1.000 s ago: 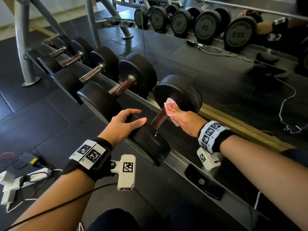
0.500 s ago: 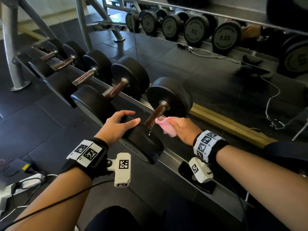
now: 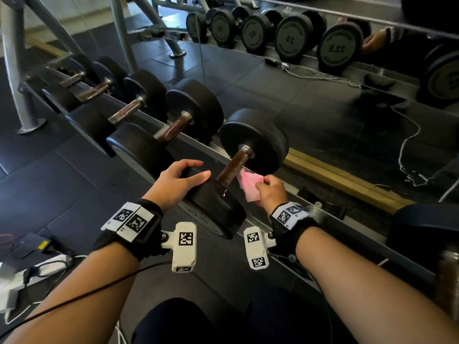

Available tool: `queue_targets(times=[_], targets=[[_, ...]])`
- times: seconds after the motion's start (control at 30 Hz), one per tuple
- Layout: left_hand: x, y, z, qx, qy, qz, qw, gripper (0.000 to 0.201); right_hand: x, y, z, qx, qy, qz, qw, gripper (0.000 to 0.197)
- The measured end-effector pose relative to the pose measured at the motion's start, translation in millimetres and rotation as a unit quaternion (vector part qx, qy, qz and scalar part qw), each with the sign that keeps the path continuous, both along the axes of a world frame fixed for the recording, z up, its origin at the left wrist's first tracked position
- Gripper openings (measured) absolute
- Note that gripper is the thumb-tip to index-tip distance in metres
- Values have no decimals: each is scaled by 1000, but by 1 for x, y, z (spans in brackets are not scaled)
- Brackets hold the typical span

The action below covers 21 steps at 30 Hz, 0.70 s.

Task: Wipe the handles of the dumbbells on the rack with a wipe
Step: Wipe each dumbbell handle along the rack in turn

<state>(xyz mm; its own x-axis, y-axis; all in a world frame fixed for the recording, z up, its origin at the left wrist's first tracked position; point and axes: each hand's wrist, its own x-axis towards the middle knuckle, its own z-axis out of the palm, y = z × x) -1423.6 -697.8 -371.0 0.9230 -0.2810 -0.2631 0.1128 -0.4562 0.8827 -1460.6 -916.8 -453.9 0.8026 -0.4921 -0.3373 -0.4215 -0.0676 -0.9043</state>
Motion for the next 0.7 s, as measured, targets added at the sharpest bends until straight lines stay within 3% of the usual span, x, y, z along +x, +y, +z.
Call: queue_targets(times=[0.1, 0.23, 0.4, 0.7], targets=[[0, 0, 1, 5, 2, -7, 1000, 45, 7, -2, -4, 67, -27, -26, 997, 17], [0, 0, 3, 14, 0, -21, 1000, 43, 10, -5, -14, 43, -58, -34, 997, 17], [0, 2, 4, 16, 7, -23, 1000, 49, 12, 4, -21, 74, -140, 35, 987, 34], [-1, 2, 5, 23, 10, -31, 999, 57, 12, 3, -24, 150, -130, 109, 974, 38]])
